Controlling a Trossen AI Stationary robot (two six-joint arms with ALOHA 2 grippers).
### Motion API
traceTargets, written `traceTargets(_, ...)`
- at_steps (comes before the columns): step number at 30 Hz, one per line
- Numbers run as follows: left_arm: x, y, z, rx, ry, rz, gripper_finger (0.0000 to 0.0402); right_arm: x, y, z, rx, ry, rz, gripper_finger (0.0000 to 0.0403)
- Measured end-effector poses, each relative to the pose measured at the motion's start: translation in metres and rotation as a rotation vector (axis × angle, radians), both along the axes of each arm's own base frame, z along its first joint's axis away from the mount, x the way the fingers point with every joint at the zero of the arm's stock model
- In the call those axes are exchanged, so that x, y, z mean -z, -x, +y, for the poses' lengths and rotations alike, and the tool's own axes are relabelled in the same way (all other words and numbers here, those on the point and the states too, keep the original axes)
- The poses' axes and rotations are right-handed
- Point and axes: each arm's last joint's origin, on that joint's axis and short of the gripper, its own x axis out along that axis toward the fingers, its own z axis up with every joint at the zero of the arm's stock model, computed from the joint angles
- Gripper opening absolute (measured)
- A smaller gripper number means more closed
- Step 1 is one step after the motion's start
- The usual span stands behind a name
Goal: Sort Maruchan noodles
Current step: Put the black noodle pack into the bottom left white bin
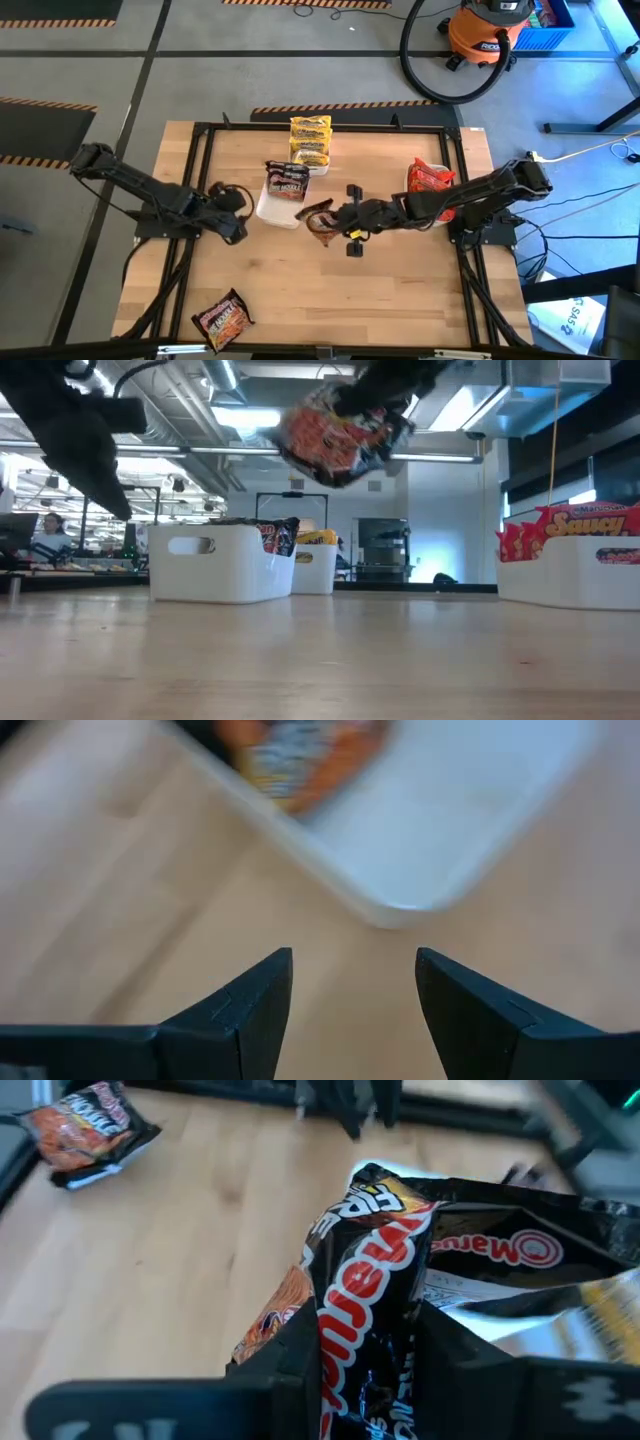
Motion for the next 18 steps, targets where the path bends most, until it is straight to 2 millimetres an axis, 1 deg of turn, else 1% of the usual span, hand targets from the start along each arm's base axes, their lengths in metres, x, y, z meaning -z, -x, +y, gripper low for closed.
traceTargets(5, 0.015, 0.001, 0.015, -0.138, -0.101, 0.04, 0.0206, -0.015, -0.005, -0.006, -0.012, 0.114, -0.04, 0.0084)
traceTargets(8, 0.023, -0.003, 0.026, -0.187, -0.135, 0.065, 0.0206, -0.02, -0.009, -0.017, 0.006, 0.143, -0.052, 0.0085)
traceTargets(11, 0.029, -0.01, 0.036, -0.174, -0.168, 0.076, 0.0206, -0.026, -0.012, -0.031, 0.026, 0.162, -0.074, 0.0085)
traceTargets(15, 0.037, -0.02, 0.045, -0.101, -0.209, 0.059, 0.0206, -0.028, -0.02, -0.046, -0.012, 0.161, -0.129, 0.0086)
traceTargets(18, 0.04, -0.027, 0.052, -0.053, -0.231, 0.039, 0.0206, -0.026, -0.032, -0.055, -0.046, 0.173, -0.178, 0.0086)
